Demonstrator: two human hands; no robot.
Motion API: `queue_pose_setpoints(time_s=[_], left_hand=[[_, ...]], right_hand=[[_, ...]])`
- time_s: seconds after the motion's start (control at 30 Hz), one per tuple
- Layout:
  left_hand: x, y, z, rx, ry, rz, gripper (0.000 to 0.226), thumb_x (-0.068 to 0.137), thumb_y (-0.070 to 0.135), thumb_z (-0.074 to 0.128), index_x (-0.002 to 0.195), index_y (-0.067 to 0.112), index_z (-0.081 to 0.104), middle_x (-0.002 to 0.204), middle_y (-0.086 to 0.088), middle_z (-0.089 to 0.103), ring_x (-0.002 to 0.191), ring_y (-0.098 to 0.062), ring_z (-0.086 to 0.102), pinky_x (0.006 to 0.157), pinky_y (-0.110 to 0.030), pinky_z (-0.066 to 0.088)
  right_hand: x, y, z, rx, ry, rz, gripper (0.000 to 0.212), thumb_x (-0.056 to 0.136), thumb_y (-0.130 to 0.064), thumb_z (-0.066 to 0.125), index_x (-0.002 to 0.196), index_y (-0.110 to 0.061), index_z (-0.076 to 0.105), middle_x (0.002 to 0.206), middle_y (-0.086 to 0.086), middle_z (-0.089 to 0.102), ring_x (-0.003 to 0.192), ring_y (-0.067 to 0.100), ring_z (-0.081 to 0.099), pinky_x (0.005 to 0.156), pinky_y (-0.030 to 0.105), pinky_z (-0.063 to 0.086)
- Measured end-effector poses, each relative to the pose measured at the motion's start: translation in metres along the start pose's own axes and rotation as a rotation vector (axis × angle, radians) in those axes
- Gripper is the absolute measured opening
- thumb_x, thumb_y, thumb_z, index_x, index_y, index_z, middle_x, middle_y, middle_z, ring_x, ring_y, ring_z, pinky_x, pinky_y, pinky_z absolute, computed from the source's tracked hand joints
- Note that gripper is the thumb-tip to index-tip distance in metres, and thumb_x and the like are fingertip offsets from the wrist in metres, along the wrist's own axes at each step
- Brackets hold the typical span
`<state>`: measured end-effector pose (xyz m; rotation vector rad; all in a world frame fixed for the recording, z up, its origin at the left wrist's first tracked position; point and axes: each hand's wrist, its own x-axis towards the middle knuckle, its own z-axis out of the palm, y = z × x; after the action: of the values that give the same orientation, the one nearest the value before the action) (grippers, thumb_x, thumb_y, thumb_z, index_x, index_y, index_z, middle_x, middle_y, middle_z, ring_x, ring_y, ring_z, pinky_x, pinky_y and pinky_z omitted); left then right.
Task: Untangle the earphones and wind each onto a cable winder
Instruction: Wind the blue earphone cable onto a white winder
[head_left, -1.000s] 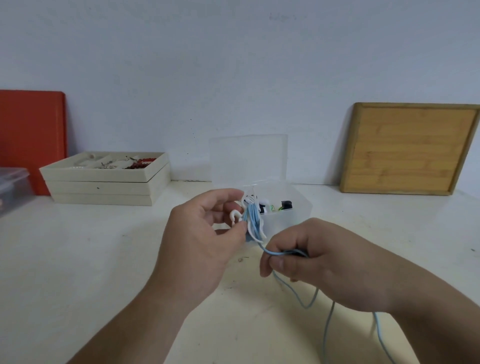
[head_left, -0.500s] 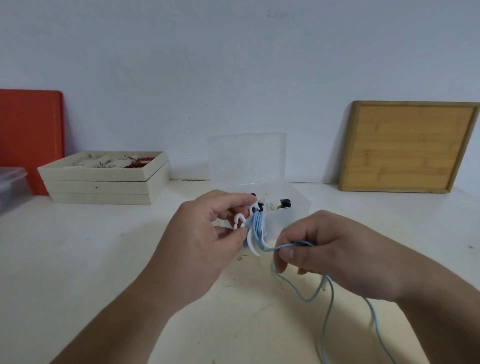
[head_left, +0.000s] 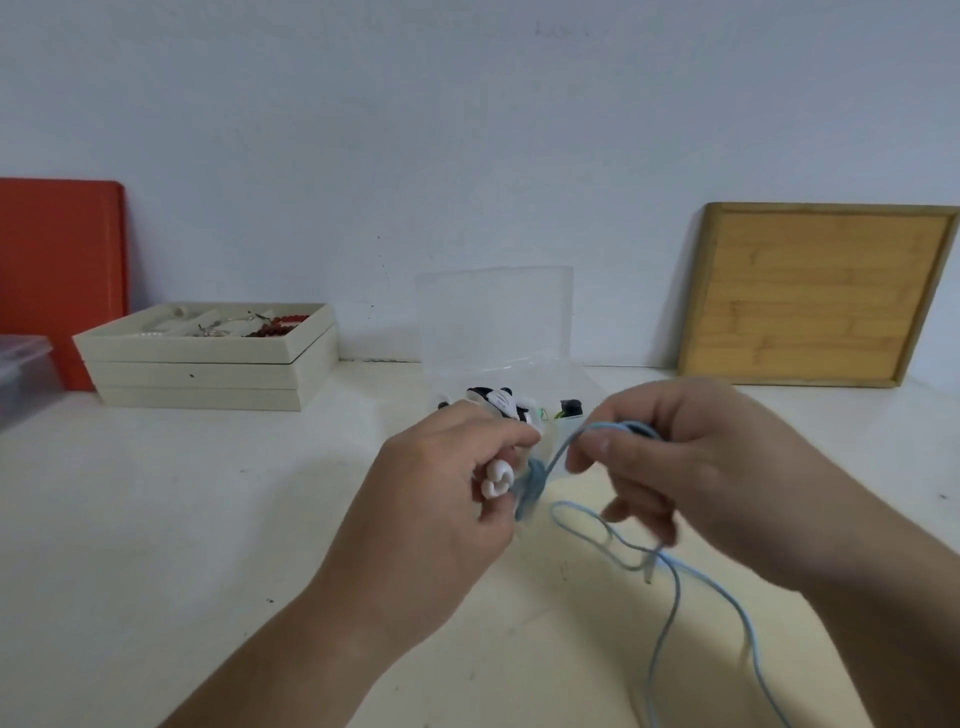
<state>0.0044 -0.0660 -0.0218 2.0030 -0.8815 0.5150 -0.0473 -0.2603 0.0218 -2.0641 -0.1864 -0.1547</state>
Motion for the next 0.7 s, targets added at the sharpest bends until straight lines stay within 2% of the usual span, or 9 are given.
queue_pose_setpoints(time_s=[0.07,0.17,0.23,0.3,0.4,0.47,0.57,0.63,0.7], left_hand=[[0.0,0.0,-0.001,-0.034,-0.029,-0.018,0.045,0.076,-0.003,0.066,0.107,0.028,0.074,0.091,0.016,0.062,0.086,-0.011,0.065,0.072,-0.032,0.058],[0.0,0.001,-0.003,-0.052,-0.09,-0.03,0.046,0.077,-0.005,0.068,0.107,0.03,0.073,0.091,0.014,0.063,0.088,-0.011,0.064,0.074,-0.031,0.058],[-0.001,0.003,-0.004,-0.092,-0.124,-0.026,0.049,0.078,-0.005,0.068,0.109,0.033,0.07,0.091,0.013,0.063,0.09,-0.012,0.063,0.074,-0.031,0.059],[-0.001,0.006,-0.005,-0.128,-0.164,0.001,0.053,0.08,-0.006,0.068,0.111,0.036,0.068,0.092,0.011,0.061,0.09,-0.015,0.062,0.075,-0.031,0.058],[-0.002,0.007,-0.005,-0.072,-0.221,0.092,0.049,0.083,-0.001,0.065,0.112,0.038,0.072,0.096,0.013,0.059,0.087,-0.013,0.062,0.074,-0.018,0.052],[-0.002,0.006,-0.005,-0.05,-0.224,0.108,0.043,0.082,0.004,0.062,0.107,0.037,0.075,0.096,0.015,0.058,0.084,-0.01,0.062,0.073,-0.014,0.05],[-0.001,0.0,-0.007,-0.057,-0.182,0.053,0.045,0.081,0.0,0.064,0.105,0.036,0.075,0.097,0.014,0.061,0.084,-0.013,0.065,0.076,-0.03,0.058],[0.002,-0.006,-0.013,-0.043,-0.137,-0.006,0.049,0.08,-0.007,0.068,0.102,0.037,0.077,0.096,0.012,0.063,0.081,-0.014,0.067,0.073,-0.035,0.059],[0.004,-0.012,-0.018,-0.028,-0.121,-0.061,0.05,0.079,-0.009,0.07,0.097,0.036,0.078,0.095,0.013,0.064,0.077,-0.013,0.066,0.069,-0.031,0.058]], right_hand=[[0.0,0.001,-0.005,0.018,0.067,-0.006,0.019,0.092,-0.027,0.068,0.078,-0.017,0.076,0.048,-0.005,0.04,0.044,0.013,0.04,0.061,0.039,0.052],[0.001,0.005,-0.008,0.025,0.162,-0.013,0.025,0.079,-0.041,0.065,0.08,-0.017,0.076,0.053,-0.003,0.04,0.051,0.017,0.041,0.059,0.043,0.042],[0.004,0.007,-0.007,0.103,0.209,0.016,0.023,0.084,-0.034,0.07,0.075,-0.013,0.075,0.055,0.002,0.036,0.054,0.022,0.032,0.056,0.039,0.035],[0.007,0.009,-0.006,0.197,0.241,0.07,0.028,0.092,-0.021,0.067,0.066,-0.011,0.071,0.052,-0.001,0.032,0.053,0.02,0.025,0.053,0.036,0.027],[0.01,0.013,-0.006,0.302,0.237,0.146,0.034,0.094,-0.015,0.062,0.061,-0.011,0.067,0.05,-0.005,0.029,0.048,0.016,0.02,0.047,0.027,0.021],[0.011,0.016,-0.007,0.337,0.214,0.178,0.028,0.094,-0.012,0.063,0.067,-0.009,0.068,0.051,-0.004,0.027,0.047,0.014,0.018,0.043,0.024,0.02],[0.01,0.016,-0.017,0.364,0.269,0.193,0.005,0.088,-0.004,0.066,0.085,-0.004,0.071,0.054,-0.001,0.035,0.045,0.011,0.022,0.04,0.021,0.022],[0.009,0.016,-0.03,0.463,0.362,0.187,0.009,0.086,0.001,0.063,0.092,-0.005,0.069,0.054,0.0,0.042,0.043,0.01,0.028,0.039,0.019,0.026],[0.008,0.017,-0.043,0.527,0.473,0.173,0.012,0.089,-0.001,0.059,0.088,-0.008,0.068,0.051,-0.001,0.048,0.041,0.009,0.036,0.04,0.017,0.033]])
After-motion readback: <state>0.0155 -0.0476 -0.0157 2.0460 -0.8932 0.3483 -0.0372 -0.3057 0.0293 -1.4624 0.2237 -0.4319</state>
